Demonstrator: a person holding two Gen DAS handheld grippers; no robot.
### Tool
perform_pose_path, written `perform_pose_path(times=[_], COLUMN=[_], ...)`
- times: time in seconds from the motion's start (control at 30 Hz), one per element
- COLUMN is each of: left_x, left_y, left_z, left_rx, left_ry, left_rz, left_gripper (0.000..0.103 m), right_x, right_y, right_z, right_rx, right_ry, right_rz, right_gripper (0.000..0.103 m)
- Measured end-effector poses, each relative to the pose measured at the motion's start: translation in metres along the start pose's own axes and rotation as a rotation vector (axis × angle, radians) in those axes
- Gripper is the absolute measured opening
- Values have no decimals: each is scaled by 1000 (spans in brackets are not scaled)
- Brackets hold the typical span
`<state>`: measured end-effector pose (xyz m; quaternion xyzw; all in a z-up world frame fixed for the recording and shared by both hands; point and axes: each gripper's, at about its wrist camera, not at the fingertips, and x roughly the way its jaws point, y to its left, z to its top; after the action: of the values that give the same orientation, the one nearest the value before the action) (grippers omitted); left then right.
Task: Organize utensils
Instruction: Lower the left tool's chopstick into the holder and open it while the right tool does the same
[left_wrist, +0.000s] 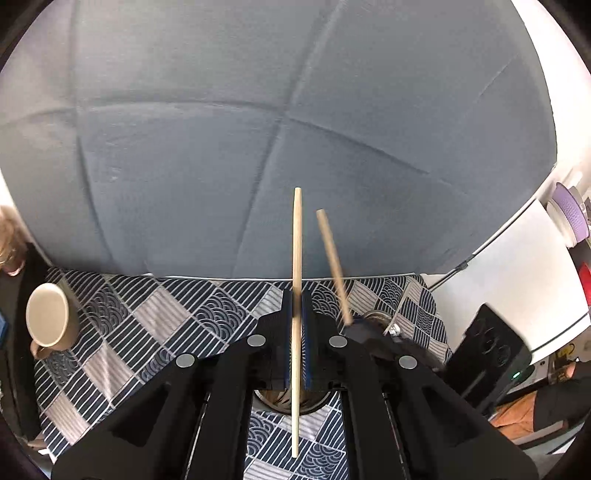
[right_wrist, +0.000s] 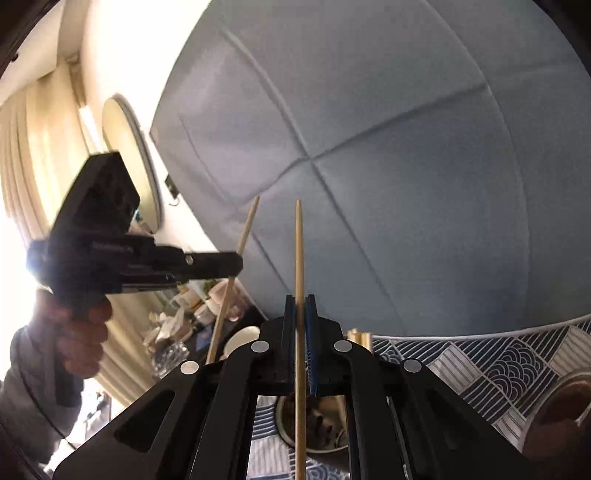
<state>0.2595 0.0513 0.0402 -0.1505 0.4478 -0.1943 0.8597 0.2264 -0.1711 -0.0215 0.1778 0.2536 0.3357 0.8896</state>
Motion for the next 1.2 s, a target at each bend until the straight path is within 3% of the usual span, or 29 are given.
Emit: perform_pose_path(times=[0.13,0.27,0.6,0.83,1.07,1.2], left_x=[15,32,67,55,51,56], left_y=[-4,-4,7,24,35,38], left_z=[7,10,-2,-11,-32,-39], left_rx=[20,40,38,-9,-44,-63], left_ry=[-25,-21,-29,-118,-163,-145], left_rz=[-10,31,14,1,-27,-29], left_gripper=[5,5,5,5,5,5], right_x=[11,21,35,40,41,40], right_y=[-15,-29,-44,-60,-50,-44], right_z=[-8,-12,-19,-27,-43,-44], right_rx=[33,80,124,316,265,213], right_ry=[-15,-33,-62,-140,-169,-170], right_rz=[15,36,67,155,92,55], right_gripper=[5,5,5,5,5,5])
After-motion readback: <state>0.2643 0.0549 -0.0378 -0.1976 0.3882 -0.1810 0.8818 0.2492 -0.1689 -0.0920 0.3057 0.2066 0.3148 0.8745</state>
